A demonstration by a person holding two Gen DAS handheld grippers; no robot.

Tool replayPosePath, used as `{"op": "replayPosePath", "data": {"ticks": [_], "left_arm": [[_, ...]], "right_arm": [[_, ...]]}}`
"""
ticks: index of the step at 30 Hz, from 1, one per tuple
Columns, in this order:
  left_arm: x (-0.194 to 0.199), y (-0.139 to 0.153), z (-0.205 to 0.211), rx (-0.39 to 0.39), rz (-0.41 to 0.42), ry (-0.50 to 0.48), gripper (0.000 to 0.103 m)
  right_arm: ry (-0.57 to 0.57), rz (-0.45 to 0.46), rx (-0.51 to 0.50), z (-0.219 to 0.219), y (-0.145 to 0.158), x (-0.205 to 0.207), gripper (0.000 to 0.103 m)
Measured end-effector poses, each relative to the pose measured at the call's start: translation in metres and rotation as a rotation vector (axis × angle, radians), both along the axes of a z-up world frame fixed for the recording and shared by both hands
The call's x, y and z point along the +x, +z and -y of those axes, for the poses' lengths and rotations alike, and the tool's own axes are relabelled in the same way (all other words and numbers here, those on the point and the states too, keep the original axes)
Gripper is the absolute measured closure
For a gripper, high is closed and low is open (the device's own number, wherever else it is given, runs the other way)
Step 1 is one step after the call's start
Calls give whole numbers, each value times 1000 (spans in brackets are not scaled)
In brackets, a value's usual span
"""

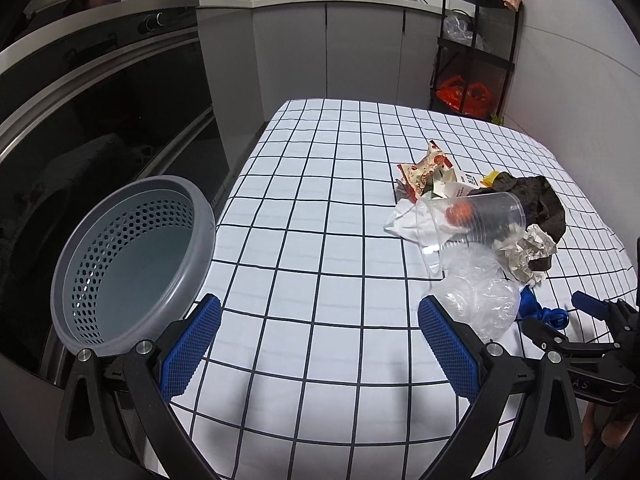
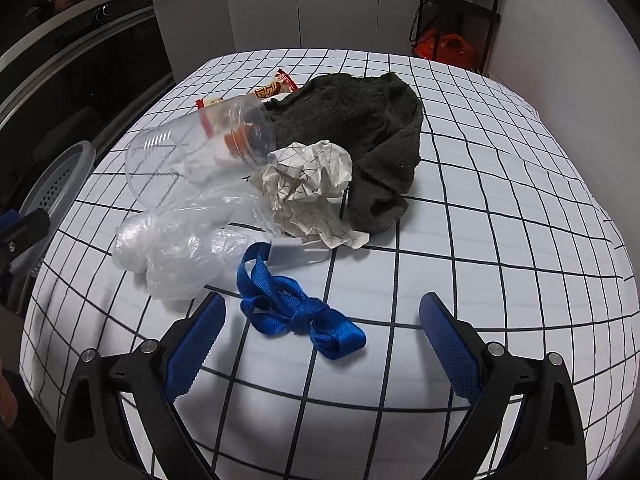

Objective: Collect trash
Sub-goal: 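Lower the right tool onto the blue ribbon and close it, then lower the left tool onto the clear plastic bag and close it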

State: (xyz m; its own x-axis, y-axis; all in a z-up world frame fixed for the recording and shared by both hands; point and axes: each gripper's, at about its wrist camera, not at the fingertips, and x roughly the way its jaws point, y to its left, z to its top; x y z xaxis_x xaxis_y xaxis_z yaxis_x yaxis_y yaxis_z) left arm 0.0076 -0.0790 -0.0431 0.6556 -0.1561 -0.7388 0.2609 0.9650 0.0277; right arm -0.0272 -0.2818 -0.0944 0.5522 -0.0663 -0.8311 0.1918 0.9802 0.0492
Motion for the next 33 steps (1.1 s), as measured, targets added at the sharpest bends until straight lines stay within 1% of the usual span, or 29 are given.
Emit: {"op": "replayPosePath", "data": {"ticks": [1,2,3,4,7,8,9,10,11,12,18,23,27,30,33], "left_arm": [[0,0,1,0,0,-1,6],[0,0,1,-1,0,-2,6],[-1,0,1,-2,-1,-3,6],[-1,0,2,-3,0,-5,6],[-1,-1,4,-6,-3,-9,6],[-2,-1,4,-7,-3,-12,6],[-2,-1,5,-8,-2,-14,6],[-3,0,5,-10,-1,-17,6],[-3,0,5,-11,-1,-20,6],[-4,0,6,-16,-3,-26,6],[-8,0,13,-43,-12,-66,6],[-13,-4,27,-68,-27,-114,6],[-11,-9,39,-98,-58,-138,6],[-11,-15,51,-101,-75,-157,6],[-9,-23,68,-79,-85,-176,6]], "right_arm": [[1,-1,2,1,-1,1,11],[1,-5,2,1,-3,2,19],[4,-16,2,1,-5,4,30],[6,-30,6,2,-7,6,36],[20,-18,-10,-2,-7,7,44],[30,-15,-10,-4,-7,7,54],[35,-11,-15,-6,-6,6,67],[39,-8,-11,-8,-5,5,72],[40,-1,3,-7,-3,3,80],[38,5,19,-5,-1,0,84],[21,71,81,1,18,-23,84],[0,131,124,9,38,-42,84],[-23,164,141,19,49,-50,84],[-39,173,158,26,53,-53,84],[-41,181,168,29,57,-53,84]]}}
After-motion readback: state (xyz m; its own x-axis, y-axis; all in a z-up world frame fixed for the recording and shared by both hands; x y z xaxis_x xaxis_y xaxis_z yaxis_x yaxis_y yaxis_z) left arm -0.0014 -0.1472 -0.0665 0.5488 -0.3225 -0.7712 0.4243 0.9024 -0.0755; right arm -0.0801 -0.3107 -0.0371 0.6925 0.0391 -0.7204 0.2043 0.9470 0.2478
